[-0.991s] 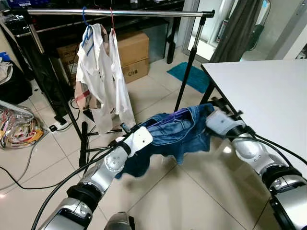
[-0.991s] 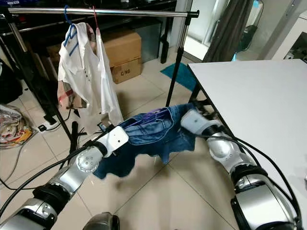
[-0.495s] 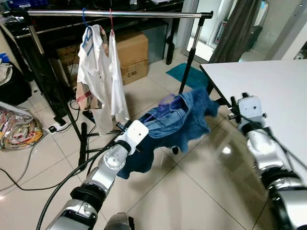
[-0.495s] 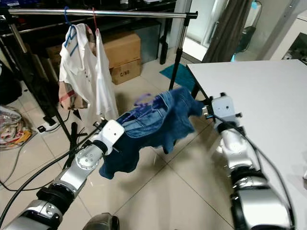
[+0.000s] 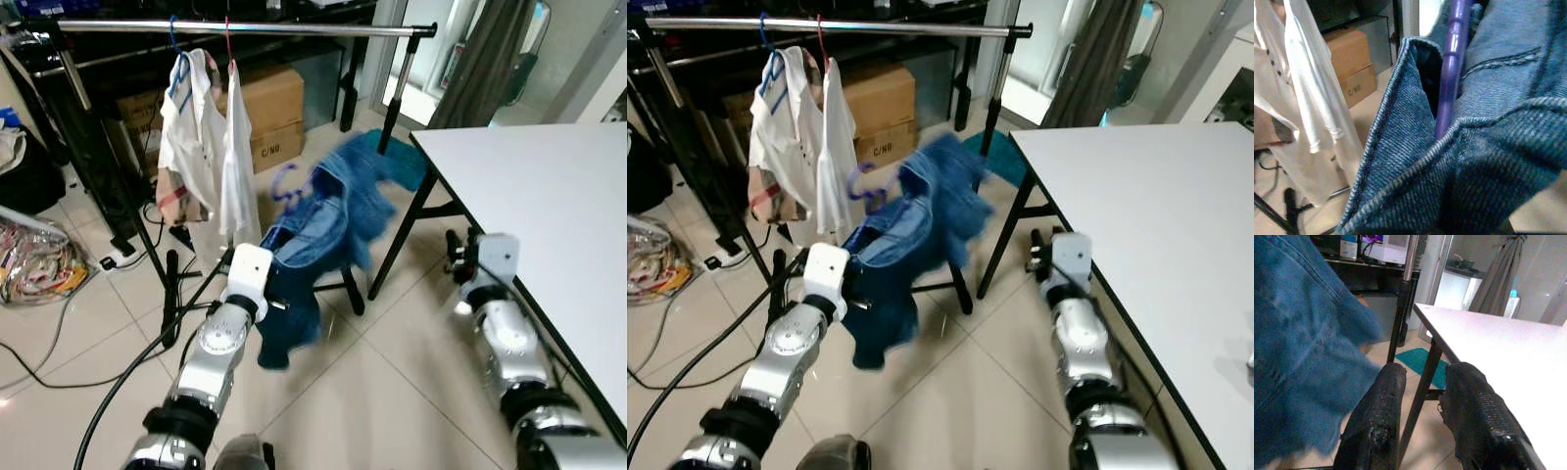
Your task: Hang hanger
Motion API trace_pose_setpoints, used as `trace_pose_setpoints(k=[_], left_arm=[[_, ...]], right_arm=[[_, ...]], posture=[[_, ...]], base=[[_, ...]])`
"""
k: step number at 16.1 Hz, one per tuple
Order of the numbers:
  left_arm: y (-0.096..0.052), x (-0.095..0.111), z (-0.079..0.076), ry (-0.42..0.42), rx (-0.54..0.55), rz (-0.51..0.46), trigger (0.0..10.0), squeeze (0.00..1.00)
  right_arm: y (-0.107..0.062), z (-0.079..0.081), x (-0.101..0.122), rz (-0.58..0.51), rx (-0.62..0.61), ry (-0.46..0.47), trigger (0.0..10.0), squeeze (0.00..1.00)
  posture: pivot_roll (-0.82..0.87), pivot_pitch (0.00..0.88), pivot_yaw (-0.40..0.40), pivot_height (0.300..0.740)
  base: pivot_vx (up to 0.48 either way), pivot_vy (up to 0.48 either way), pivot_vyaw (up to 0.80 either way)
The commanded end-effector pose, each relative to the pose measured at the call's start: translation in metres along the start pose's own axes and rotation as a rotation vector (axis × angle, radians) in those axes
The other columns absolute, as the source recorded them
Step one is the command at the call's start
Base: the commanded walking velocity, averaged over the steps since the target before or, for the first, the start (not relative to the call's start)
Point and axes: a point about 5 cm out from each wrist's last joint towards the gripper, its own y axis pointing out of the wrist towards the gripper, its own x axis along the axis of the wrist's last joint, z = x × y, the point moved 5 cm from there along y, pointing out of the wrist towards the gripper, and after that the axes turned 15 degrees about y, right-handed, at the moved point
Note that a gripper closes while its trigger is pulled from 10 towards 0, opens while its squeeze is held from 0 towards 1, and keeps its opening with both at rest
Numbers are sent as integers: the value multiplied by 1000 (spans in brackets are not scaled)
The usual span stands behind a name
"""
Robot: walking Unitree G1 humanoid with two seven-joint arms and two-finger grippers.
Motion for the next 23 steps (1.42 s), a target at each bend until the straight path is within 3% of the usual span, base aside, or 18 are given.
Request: trace_pose_setpoints(k=[1,6,11,15,23], left_arm=[[1,12,7,-51,38,-41,10000,0],[-9,7,5,-177,52,-31,10000,0],[-17,-9,-5,-159,12,35,10000,0],[-23,-12,-23,-55,-76,38,10000,0],[-29,-12,-13,-68,11,35,10000,0]], right_arm=[[-4,-2,-2,5,-3,18,10000,0],[-17,-1,-7,7,17,30,10000,0],[-25,1,-9,20,54,19,10000,0],[-35,6,-13,35,110,-8,10000,0],[-43,15,-18,56,144,-14,10000,0]], posture=[[226,6,-49,740],[221,6,-46,740],[216,0,-37,740],[208,0,-44,740],[240,6,-49,740]], base=[[0,0,0],[0,0,0],[0,0,0],[0,0,0],[0,0,0]])
